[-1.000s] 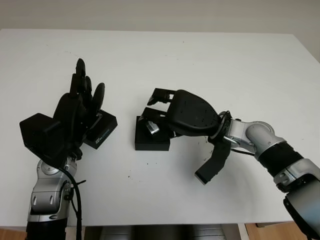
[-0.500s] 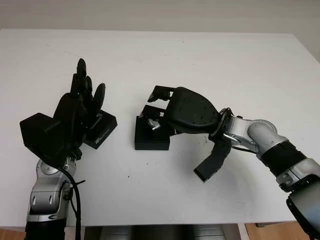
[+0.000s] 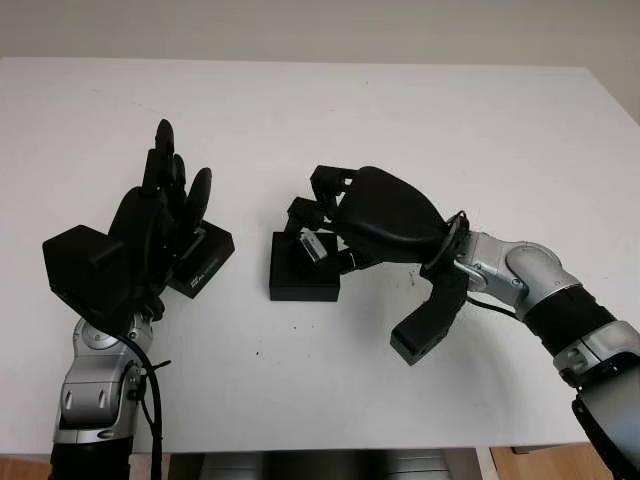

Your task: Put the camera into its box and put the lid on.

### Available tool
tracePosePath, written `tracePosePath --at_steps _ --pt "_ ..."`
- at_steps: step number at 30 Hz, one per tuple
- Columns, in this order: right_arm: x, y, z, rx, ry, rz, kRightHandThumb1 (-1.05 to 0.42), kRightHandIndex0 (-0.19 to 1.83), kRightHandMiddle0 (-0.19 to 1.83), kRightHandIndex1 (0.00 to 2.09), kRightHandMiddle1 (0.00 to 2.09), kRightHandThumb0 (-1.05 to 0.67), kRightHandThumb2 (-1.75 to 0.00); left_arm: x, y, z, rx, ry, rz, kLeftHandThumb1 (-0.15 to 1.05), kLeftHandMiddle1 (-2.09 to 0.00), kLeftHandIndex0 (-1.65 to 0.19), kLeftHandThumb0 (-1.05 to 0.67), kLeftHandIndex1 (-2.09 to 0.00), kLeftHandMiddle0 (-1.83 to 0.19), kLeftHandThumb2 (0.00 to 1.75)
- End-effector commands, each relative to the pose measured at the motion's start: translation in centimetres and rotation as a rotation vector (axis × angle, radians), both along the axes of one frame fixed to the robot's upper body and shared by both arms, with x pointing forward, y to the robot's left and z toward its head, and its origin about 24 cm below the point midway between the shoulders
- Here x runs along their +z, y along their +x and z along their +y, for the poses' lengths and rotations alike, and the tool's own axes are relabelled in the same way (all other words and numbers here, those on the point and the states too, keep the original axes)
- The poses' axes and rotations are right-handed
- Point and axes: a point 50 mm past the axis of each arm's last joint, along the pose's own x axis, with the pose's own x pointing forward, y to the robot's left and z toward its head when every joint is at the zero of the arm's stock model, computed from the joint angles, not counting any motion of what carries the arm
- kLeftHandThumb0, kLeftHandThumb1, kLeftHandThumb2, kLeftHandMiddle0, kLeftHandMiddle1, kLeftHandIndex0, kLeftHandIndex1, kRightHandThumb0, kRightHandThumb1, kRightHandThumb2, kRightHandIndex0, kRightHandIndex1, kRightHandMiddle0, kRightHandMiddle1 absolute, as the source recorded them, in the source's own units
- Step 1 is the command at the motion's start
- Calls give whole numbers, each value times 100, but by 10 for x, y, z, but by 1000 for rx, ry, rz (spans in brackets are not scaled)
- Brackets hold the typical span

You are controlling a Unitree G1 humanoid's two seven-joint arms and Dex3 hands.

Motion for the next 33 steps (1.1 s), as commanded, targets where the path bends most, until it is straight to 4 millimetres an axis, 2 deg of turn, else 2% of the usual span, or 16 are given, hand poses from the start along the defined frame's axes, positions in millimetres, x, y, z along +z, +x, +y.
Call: tracePosePath --at_steps 1,12,19,26,33 --pt "4 -2 0 14 61 45 -97 38 41 161 153 -32 -7 3 0 -1 -8 3 -13 105 0 19 -71 0 19 48" --pt "13 -6 3 42 146 93 -99 38 37 155 153 -30 -6 2 -1 -1 -7 4 -13 105 0 19 -72 0 19 48" --pt "11 -5 7 28 229 108 -98 41 39 153 151 -31 -5 1 -1 -1 -13 -2 -15 105 0 19 -71 0 19 48" --pt "-4 -6 9 -40 378 191 -97 44 43 156 152 -33 -5 0 -2 -1 -19 1 -18 105 0 19 -71 0 19 49" --pt "-16 -13 9 -136 533 324 -98 41 38 157 153 -30 -5 -2 -2 0 -20 -3 -14 105 0 19 -72 0 19 48"
